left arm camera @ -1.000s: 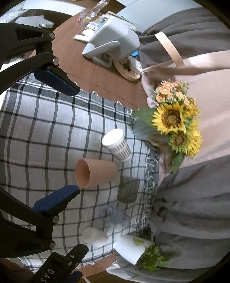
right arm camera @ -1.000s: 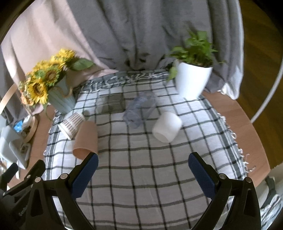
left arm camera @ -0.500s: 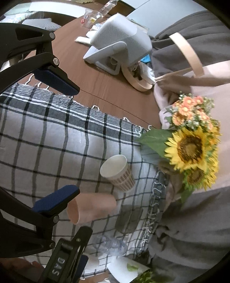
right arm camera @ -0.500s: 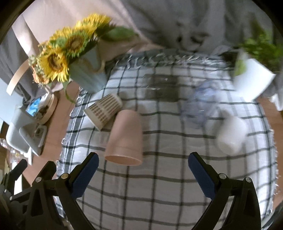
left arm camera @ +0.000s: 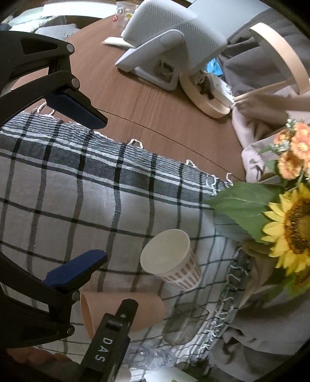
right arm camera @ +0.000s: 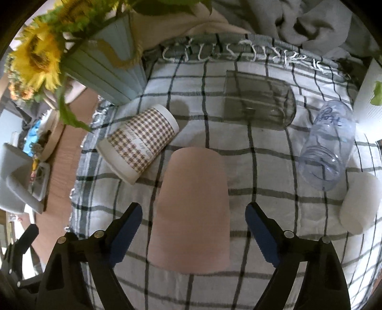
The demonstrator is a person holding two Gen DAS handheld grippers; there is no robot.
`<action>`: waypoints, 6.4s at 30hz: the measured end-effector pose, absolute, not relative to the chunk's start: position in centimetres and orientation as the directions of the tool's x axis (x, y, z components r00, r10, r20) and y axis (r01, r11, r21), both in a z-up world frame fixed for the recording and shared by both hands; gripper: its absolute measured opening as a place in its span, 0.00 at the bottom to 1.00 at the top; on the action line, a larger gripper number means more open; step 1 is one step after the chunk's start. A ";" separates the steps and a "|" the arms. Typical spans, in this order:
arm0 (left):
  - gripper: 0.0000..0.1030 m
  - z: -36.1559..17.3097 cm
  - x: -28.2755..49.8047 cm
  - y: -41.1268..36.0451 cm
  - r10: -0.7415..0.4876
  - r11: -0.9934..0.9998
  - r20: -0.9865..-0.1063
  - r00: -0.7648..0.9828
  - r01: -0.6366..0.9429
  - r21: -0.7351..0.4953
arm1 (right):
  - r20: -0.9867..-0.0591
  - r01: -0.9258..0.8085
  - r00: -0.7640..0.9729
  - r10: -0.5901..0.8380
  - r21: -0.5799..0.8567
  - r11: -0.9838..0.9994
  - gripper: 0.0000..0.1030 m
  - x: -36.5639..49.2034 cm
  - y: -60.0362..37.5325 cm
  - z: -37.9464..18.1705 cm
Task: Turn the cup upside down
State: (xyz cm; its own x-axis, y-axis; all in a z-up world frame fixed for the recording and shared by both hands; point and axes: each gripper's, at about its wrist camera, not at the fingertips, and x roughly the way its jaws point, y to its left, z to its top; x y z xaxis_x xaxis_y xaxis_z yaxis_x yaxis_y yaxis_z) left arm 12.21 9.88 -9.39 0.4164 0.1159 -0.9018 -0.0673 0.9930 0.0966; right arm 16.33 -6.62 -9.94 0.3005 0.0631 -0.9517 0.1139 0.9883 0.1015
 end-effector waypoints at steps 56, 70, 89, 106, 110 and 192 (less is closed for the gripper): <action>1.00 -12.4 7.1 7.2 0.075 0.996 -0.951 0.301 0.032 0.089 | -0.973 0.283 0.230 0.000 0.066 0.957 0.69 5.0 -8.9 -11.4; 1.00 -9.4 6.3 5.8 0.051 0.995 -0.941 0.335 0.061 0.076 | -0.931 0.289 0.365 -0.003 0.111 0.951 0.77 3.6 -9.6 -6.2; 0.99 -8.5 7.8 -6.3 -0.110 0.947 -0.965 0.237 0.320 -0.029 | -0.936 0.508 0.349 -0.045 0.149 0.849 0.78 0.2 -19.4 -4.5; 0.66 -14.3 10.5 -10.3 -0.125 0.944 -0.992 0.022 0.309 -0.112 | -0.965 0.581 0.262 -0.018 0.142 0.802 0.78 -0.1 -23.4 -7.9; 0.63 -14.5 10.5 -10.3 -0.134 0.946 -0.991 0.011 0.299 -0.125 | -0.966 0.581 0.258 -0.017 0.141 0.801 0.78 -0.1 -23.5 -8.1; 1.00 0.1 -1.2 1.6 -0.074 0.991 -0.834 0.546 0.137 0.002 | -0.781 0.295 0.609 -0.142 0.057 0.954 0.88 -5.6 -13.3 4.4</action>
State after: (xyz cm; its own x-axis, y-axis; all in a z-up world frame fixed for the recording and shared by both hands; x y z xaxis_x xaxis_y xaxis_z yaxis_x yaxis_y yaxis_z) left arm -1.18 1.61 0.14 0.5461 -0.0741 -0.8345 0.1368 0.9906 0.0016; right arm -5.56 -13.28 4.37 0.6086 -0.1417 -0.7807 0.2951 0.9538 0.0570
